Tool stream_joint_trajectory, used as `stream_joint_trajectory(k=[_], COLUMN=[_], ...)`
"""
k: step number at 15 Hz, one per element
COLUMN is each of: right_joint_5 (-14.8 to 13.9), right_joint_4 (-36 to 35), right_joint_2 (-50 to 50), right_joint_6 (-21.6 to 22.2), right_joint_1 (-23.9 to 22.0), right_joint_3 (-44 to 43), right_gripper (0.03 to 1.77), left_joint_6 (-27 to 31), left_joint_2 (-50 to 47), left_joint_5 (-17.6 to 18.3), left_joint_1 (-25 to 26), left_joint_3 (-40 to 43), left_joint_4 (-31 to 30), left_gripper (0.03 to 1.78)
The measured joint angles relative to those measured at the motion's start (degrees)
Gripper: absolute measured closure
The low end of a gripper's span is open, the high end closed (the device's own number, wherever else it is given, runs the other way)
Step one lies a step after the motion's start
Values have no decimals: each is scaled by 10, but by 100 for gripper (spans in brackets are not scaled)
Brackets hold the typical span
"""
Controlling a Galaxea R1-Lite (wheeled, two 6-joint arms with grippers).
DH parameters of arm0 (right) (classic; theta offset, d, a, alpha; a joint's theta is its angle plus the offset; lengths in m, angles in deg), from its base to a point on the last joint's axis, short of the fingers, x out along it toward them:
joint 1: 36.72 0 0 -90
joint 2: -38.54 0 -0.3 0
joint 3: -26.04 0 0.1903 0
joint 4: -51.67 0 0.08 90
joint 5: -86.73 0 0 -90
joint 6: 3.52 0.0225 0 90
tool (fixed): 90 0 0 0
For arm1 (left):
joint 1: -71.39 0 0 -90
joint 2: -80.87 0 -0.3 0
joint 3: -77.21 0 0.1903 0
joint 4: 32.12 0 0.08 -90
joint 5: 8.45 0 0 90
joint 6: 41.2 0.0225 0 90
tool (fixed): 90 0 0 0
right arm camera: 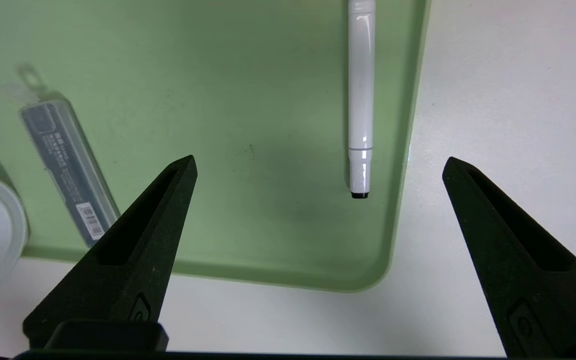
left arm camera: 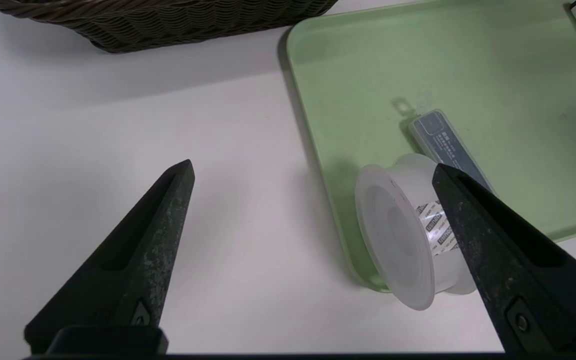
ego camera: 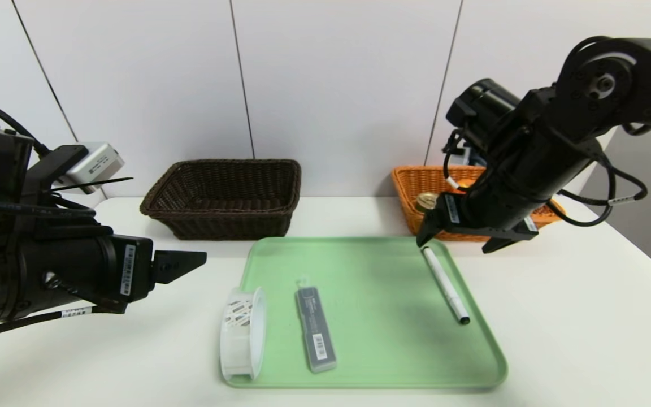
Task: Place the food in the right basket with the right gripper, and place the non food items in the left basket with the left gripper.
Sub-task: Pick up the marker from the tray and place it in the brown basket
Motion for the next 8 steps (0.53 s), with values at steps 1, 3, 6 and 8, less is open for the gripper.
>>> stream_joint_trajectory(k=[1, 3, 6, 8], right_joint_5=[0, 0, 0, 0], right_joint_4=[0, -1, -1, -1], right_joint_2=[13, 38, 73, 88], right_joint_6=[4, 7, 7, 7], right_joint_1=[2, 9, 14, 13], right_joint_3=[0, -3, -18, -21], right_gripper=[11, 11, 10, 10], left_joint_6=[0, 0, 0, 0], left_joint_2=[-2, -4, -7, -9], left_joint_5=[0, 2, 2, 2], left_joint_1=[0, 0, 0, 0], left_joint_3=[1, 3, 3, 3], left_joint_4=[3, 8, 8, 8], left_gripper=[12, 12, 12, 12])
